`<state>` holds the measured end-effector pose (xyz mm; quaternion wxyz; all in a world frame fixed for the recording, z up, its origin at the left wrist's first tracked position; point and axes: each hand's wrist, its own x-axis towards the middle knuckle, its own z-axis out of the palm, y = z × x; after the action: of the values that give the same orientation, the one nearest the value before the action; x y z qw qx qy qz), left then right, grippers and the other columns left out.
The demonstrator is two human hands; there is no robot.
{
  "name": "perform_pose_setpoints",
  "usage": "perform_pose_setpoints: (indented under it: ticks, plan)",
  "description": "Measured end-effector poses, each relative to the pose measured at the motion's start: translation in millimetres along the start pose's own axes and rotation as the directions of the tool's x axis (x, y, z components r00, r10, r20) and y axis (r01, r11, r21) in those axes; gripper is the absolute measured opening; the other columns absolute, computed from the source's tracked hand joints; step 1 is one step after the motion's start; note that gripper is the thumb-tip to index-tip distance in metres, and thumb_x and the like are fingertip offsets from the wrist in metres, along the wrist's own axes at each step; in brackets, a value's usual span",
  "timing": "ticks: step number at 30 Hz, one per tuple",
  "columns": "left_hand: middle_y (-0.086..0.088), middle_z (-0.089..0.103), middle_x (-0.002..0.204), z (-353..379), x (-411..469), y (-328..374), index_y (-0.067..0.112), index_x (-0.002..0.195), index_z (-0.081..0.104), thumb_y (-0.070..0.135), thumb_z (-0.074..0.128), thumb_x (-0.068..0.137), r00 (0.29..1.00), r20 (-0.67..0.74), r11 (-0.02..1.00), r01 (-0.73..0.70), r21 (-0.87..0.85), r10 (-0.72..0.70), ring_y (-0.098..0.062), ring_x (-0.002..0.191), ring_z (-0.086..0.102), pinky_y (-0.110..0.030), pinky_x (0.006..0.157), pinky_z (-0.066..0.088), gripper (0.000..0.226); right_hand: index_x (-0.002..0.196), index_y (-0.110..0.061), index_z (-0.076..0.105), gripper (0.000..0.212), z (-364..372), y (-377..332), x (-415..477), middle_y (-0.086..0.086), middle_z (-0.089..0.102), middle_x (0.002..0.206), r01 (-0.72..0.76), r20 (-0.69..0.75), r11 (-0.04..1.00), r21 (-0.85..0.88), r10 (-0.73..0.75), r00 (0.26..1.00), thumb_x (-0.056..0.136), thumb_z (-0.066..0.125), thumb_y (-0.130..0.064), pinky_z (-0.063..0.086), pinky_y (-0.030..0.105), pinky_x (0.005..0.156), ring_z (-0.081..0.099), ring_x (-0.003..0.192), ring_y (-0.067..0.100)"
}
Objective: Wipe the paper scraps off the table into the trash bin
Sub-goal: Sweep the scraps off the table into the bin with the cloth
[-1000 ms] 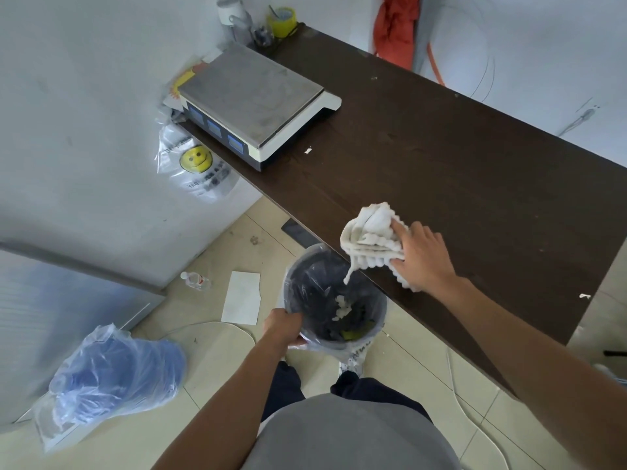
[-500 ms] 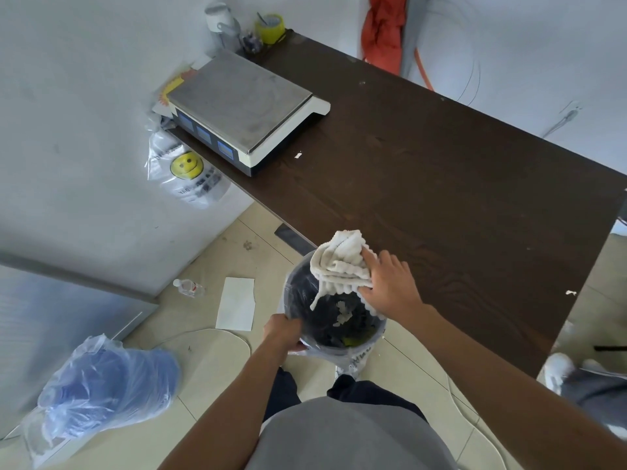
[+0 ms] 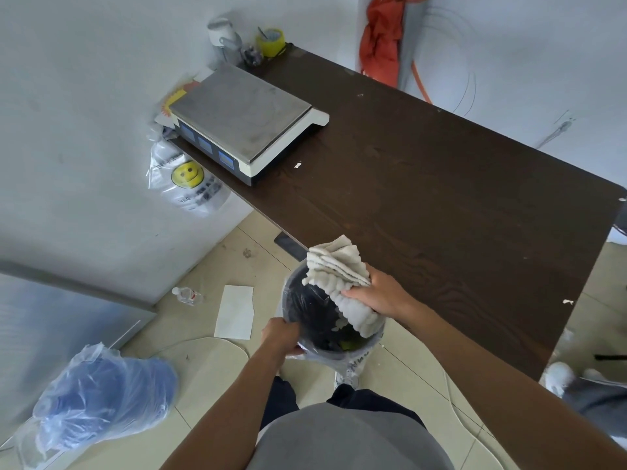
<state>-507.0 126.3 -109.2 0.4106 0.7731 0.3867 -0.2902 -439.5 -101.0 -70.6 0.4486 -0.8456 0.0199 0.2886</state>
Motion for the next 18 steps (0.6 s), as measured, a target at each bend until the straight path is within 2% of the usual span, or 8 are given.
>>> perform_pose_setpoints:
  ticks: [4, 7, 11, 16, 18]
  plan:
    - [-0.002, 0.070, 0.076, -2, 1, 1, 0.010, 0.088, 0.065, 0.019, 0.057, 0.091, 1.000, 0.006, 1.000, 0.003, 0.012, -0.003, -0.007, 0.045, 0.064, -0.017, 0.037, 0.045, 0.012, 0.117, -0.031, 0.059, 0.051, -13, -7, 4, -0.015, 0.068, 0.103, 0.007, -0.108, 1.000, 0.018, -0.005, 0.994, 0.075, 0.070, -0.057, 0.050, 0.037, 0.091, 0.063, 0.099, 0.010]
    - [-0.003, 0.071, 0.078, -2, 1, 1, 0.009, 0.094, 0.067, 0.019, 0.055, 0.092, 1.000, 0.008, 1.000, 0.008, 0.011, -0.008, -0.011, 0.054, 0.067, -0.019, 0.041, 0.048, 0.016, 0.125, -0.024, 0.054, 0.061, -29, -10, 9, -0.005, 0.064, 0.112, -0.004, -0.233, 1.000, -0.006, 0.003, 0.973, 0.077, 0.067, -0.057, 0.051, 0.044, 0.092, 0.062, 0.102, 0.017]
    - [-0.003, 0.070, 0.079, -2, 2, 1, 0.008, 0.097, 0.068, 0.019, 0.055, 0.092, 1.000, 0.001, 1.000, 0.009, -0.002, -0.009, -0.011, 0.055, 0.067, -0.019, 0.042, 0.047, 0.018, 0.143, -0.020, 0.037, 0.072, -56, -13, 21, 0.010, 0.050, 0.128, -0.092, -0.390, 0.991, -0.096, 0.048, 0.919, 0.082, 0.058, -0.053, 0.046, 0.048, 0.095, 0.056, 0.112, 0.030]
    - [-0.004, 0.071, 0.084, -1, 4, 1, 0.008, 0.101, 0.070, 0.020, 0.053, 0.094, 1.000, 0.002, 1.000, 0.005, -0.006, -0.005, -0.014, 0.066, 0.069, -0.020, 0.047, 0.048, 0.022, 0.146, -0.017, 0.030, 0.078, -77, -16, 32, 0.016, 0.046, 0.132, -0.167, -0.525, 0.968, -0.187, 0.045, 0.850, 0.085, 0.055, -0.058, 0.044, 0.048, 0.095, 0.052, 0.116, 0.035]
    - [-0.005, 0.072, 0.088, -1, 5, 1, 0.008, 0.103, 0.070, 0.021, 0.053, 0.094, 1.000, 0.007, 1.000, 0.000, -0.003, 0.000, -0.017, 0.073, 0.070, -0.023, 0.054, 0.053, 0.023, 0.147, -0.015, 0.028, 0.080, -79, -14, 34, 0.019, 0.044, 0.134, -0.209, -0.523, 0.953, -0.219, 0.066, 0.850, 0.086, 0.054, -0.060, 0.043, 0.048, 0.096, 0.049, 0.118, 0.037]
